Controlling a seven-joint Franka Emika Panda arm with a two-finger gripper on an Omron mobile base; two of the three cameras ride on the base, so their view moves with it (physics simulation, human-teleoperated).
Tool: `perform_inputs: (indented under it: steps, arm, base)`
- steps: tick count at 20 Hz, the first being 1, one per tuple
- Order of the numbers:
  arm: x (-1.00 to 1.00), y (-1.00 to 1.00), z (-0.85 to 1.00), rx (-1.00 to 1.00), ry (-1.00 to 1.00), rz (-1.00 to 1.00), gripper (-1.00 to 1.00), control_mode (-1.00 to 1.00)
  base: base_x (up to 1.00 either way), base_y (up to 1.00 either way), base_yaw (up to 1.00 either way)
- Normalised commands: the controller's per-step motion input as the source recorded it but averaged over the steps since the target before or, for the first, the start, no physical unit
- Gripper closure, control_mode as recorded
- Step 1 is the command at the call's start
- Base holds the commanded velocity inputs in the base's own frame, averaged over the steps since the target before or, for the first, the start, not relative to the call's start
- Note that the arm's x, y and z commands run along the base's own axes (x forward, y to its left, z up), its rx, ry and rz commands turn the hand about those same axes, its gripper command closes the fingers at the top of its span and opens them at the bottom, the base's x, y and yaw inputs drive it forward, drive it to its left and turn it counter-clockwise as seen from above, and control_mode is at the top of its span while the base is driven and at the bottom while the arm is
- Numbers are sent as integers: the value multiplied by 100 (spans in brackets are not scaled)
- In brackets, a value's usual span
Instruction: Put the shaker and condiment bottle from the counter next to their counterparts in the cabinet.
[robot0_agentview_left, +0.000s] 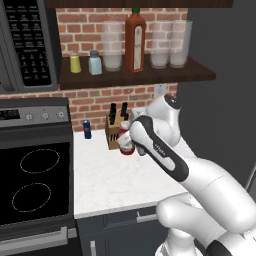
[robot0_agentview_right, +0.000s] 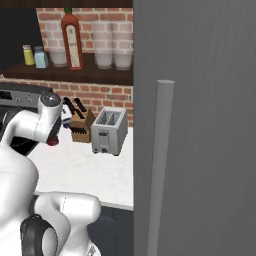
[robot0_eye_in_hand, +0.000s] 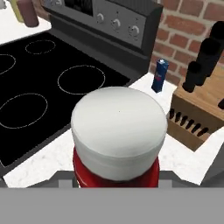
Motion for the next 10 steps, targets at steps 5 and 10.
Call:
perform_inputs:
  steps: [5, 10]
  arm:
    - [-4, 0, 38, 0, 0, -33, 100, -100]
    - [0, 0, 40, 0, 0, -31, 100, -100]
  base:
    - [0, 0, 0]
    - [0, 0, 0]
